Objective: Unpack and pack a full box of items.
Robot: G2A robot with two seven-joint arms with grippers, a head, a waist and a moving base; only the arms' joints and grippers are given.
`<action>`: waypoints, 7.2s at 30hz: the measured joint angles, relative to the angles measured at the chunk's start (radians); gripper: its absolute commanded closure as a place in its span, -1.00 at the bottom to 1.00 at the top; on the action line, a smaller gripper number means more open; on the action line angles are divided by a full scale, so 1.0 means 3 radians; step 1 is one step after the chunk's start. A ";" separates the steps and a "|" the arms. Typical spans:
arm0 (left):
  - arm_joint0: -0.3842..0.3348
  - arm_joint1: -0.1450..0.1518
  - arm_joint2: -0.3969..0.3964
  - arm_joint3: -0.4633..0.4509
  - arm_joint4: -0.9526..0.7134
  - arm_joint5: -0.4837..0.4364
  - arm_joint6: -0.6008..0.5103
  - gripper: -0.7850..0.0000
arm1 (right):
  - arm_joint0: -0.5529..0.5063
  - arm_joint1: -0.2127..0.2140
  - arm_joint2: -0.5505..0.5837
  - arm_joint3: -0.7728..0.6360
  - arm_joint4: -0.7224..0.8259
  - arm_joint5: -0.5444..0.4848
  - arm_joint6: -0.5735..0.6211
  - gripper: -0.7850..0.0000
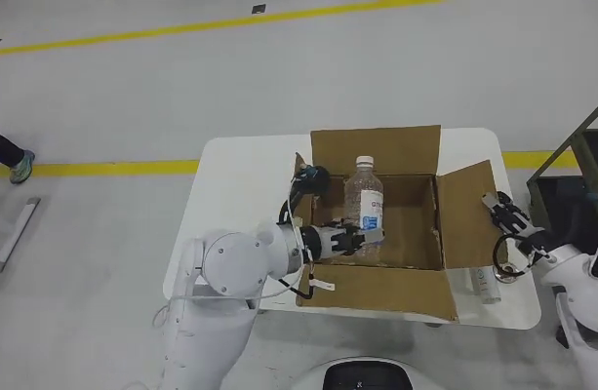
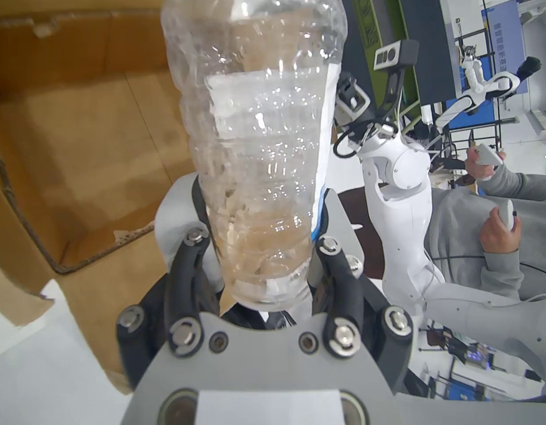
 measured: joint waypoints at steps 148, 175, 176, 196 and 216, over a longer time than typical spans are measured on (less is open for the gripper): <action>-0.0737 0.0208 0.0500 0.0509 0.0608 0.0720 0.0280 -1.00 | -0.0067 0.0381 -0.0578 0.0176 -0.2483 -0.0210 0.1603 -0.69; -0.0737 0.0208 0.0500 0.0509 0.0608 0.0720 0.0280 -1.00 | 0.0084 0.0388 -0.0935 0.0341 -0.2441 -0.0278 0.1560 -0.55; -0.0737 0.0208 0.0500 0.0509 0.0608 0.0720 0.0280 -1.00 | 0.0092 0.0387 -0.0950 0.0346 -0.2447 -0.0274 0.1557 -0.40; -0.0737 0.0208 0.0500 0.0509 0.0608 0.0720 0.0280 -1.00 | 0.0161 0.0408 -0.0929 0.0386 -0.2517 -0.0089 0.1560 1.00; -0.0630 0.0274 0.0332 0.0136 0.1022 0.0711 0.0349 -1.00 | 0.0130 0.0515 0.0860 -0.0611 -0.0927 -0.0165 0.1250 1.00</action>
